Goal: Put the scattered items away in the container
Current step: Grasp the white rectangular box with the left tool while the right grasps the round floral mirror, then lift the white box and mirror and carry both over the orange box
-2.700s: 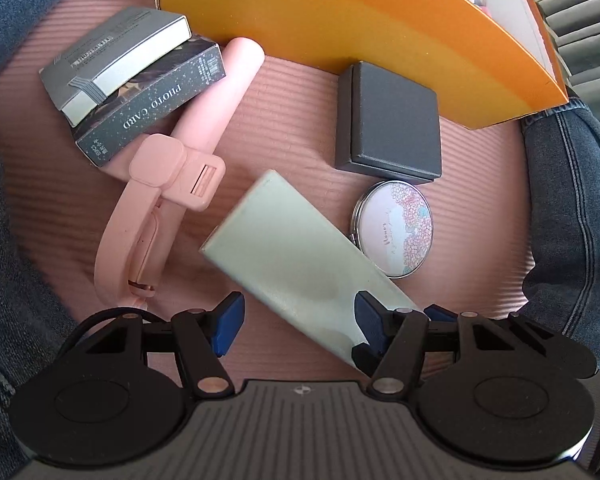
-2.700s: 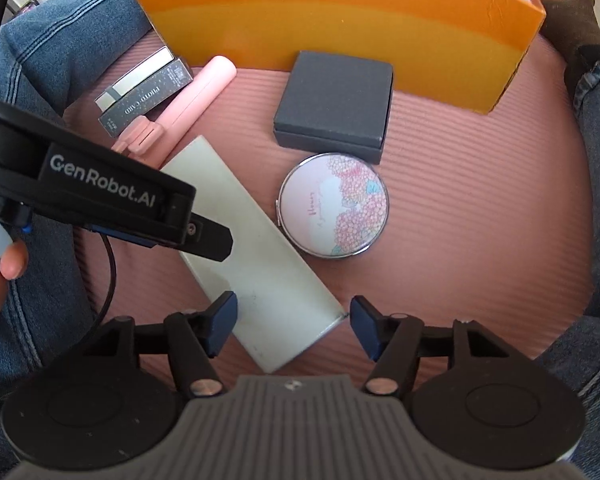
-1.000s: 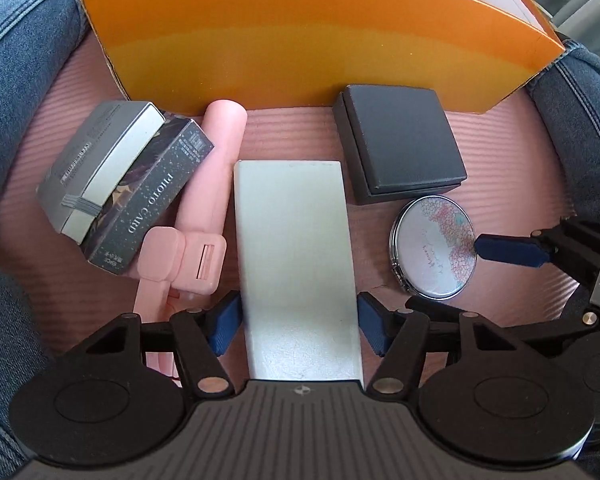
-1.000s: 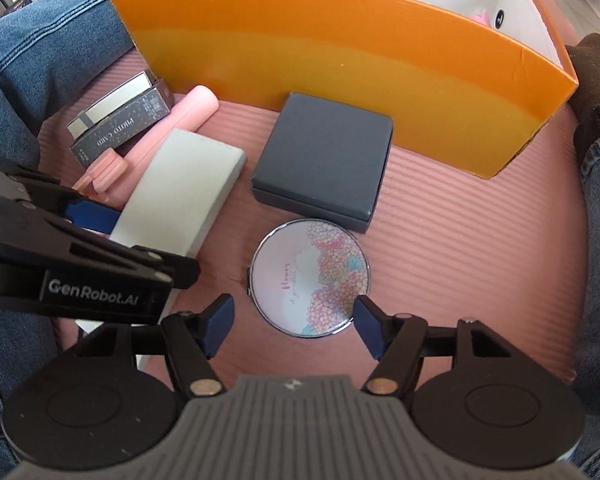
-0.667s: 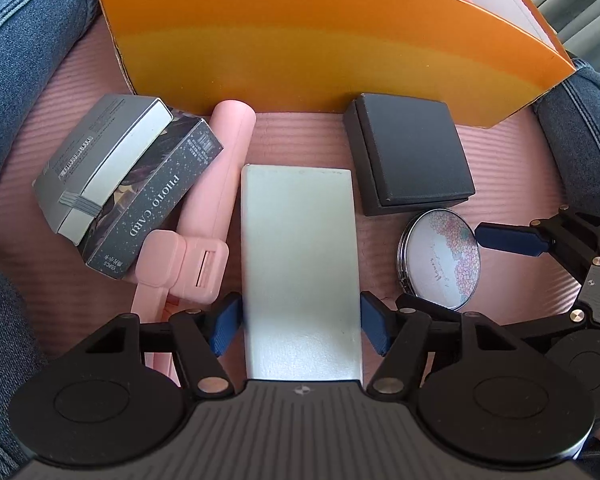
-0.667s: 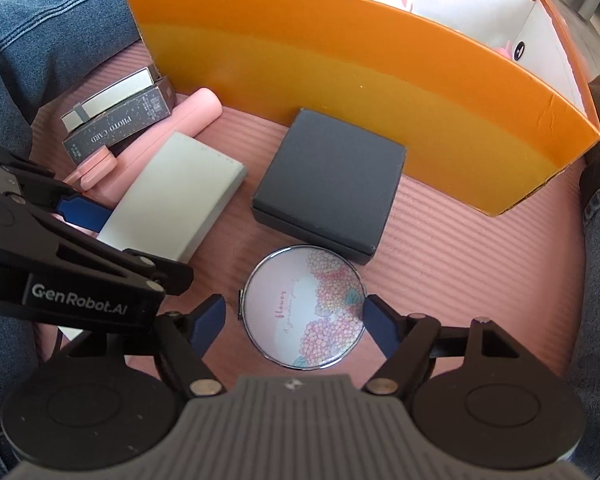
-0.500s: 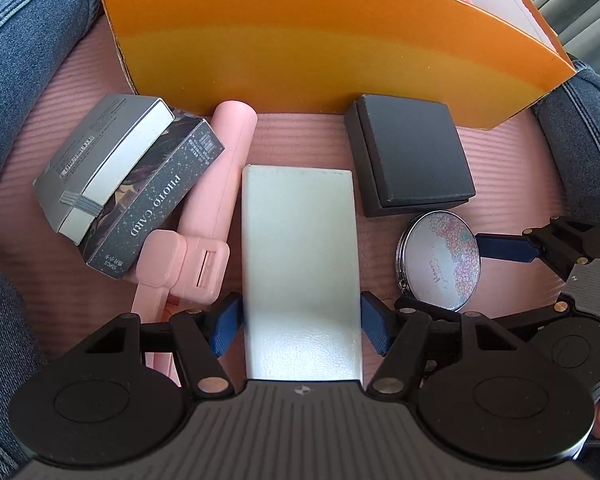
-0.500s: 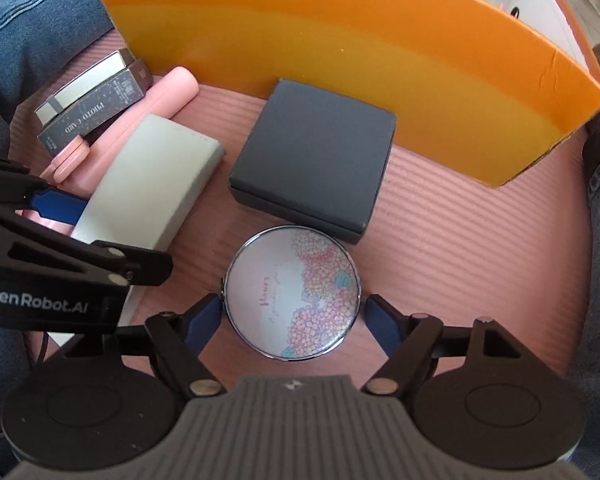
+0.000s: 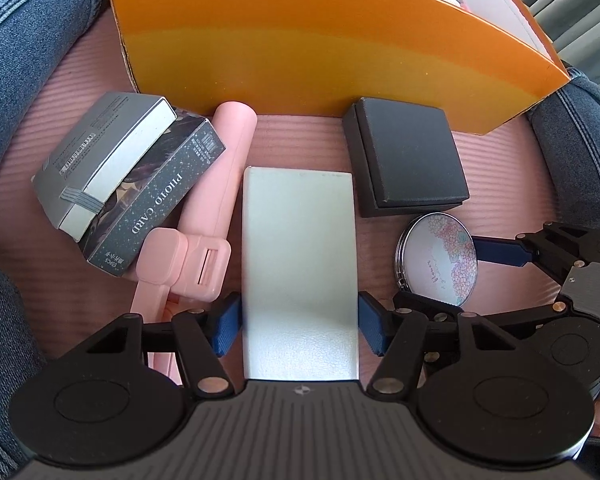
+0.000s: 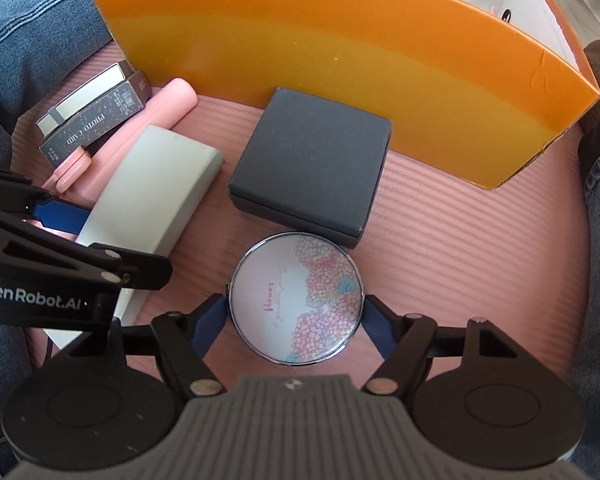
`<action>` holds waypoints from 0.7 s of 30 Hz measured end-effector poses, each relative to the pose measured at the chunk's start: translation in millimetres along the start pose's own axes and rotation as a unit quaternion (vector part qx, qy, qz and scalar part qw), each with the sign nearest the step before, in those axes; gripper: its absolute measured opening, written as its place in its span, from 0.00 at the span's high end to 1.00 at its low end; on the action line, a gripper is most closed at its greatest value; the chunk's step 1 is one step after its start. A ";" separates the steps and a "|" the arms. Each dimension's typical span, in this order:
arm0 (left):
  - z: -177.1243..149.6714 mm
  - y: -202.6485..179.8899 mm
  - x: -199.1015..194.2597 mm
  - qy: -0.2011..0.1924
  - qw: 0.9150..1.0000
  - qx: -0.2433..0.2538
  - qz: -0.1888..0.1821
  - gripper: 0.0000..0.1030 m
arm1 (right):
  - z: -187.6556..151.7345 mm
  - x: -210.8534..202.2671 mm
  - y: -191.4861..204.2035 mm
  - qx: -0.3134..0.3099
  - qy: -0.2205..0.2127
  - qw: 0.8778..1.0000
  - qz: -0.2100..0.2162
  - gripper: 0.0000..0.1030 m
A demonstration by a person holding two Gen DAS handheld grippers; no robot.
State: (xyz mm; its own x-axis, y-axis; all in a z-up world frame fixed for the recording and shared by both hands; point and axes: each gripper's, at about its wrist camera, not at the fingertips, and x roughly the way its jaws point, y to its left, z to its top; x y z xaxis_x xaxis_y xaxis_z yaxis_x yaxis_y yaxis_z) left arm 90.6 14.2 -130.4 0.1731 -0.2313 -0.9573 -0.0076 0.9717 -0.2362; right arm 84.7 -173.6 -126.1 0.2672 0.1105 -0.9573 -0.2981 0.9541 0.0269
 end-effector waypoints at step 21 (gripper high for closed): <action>3.9 -14.5 -45.5 -0.055 0.997 -0.002 -0.057 0.32 | -10.6 -59.2 -7.0 0.024 -0.071 0.997 -0.007 0.27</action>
State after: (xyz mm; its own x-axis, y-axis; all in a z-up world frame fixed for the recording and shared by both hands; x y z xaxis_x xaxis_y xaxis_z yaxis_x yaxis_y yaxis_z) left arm 86.6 10.9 -82.7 0.2791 -0.3327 -0.9008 0.0150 0.9394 -0.3424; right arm 61.3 -189.7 -72.7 0.3999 0.1318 -0.9070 -0.2506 0.9676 0.0301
